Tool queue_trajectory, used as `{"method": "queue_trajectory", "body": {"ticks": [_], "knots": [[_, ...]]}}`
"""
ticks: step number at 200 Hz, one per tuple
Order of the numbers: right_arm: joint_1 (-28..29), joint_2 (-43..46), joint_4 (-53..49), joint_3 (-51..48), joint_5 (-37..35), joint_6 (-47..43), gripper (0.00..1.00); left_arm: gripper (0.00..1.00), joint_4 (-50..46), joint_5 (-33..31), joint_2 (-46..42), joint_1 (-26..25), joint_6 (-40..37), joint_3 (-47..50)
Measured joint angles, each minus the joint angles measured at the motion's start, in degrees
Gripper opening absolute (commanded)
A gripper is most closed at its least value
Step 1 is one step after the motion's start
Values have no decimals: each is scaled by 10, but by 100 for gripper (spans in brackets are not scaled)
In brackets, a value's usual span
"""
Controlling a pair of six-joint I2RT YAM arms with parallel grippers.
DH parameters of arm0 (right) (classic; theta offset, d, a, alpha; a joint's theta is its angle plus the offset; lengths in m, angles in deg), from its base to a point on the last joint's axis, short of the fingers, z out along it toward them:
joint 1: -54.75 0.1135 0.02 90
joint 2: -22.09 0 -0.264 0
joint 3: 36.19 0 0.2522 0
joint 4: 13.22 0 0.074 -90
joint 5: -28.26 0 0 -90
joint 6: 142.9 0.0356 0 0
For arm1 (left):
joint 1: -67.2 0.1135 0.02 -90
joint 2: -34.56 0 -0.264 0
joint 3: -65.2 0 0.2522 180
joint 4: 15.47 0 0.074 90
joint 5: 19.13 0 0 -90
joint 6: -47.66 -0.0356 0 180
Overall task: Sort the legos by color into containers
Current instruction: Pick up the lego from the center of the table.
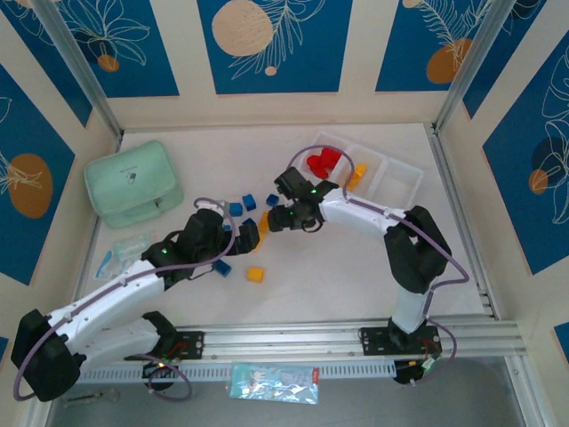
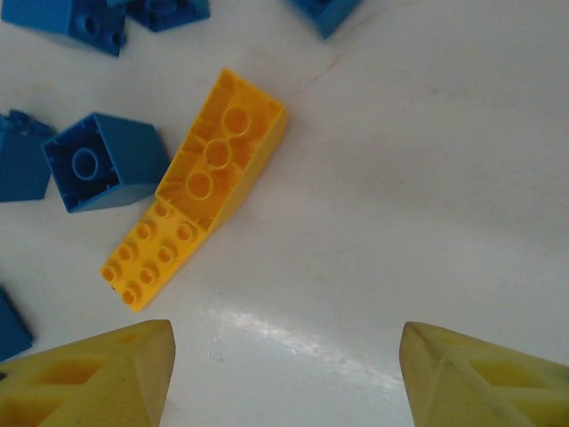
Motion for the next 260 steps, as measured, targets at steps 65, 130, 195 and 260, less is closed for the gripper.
{"method": "queue_trajectory", "body": {"ticks": [65,130,195,260], "knots": [[17,-108,1,81,-16,43,74,99,-23,-30,-39,4,12,10],[9,-189,-12,193,-59,79,75,99,-26,-38,-40,7,13,14],[16,-224,-54,217,-107,89,68,99,-27,-38,-40,11,12,14],[23,-197,-37,158,-122,92,54,99,-27,-38,-38,14,11,14]]}}
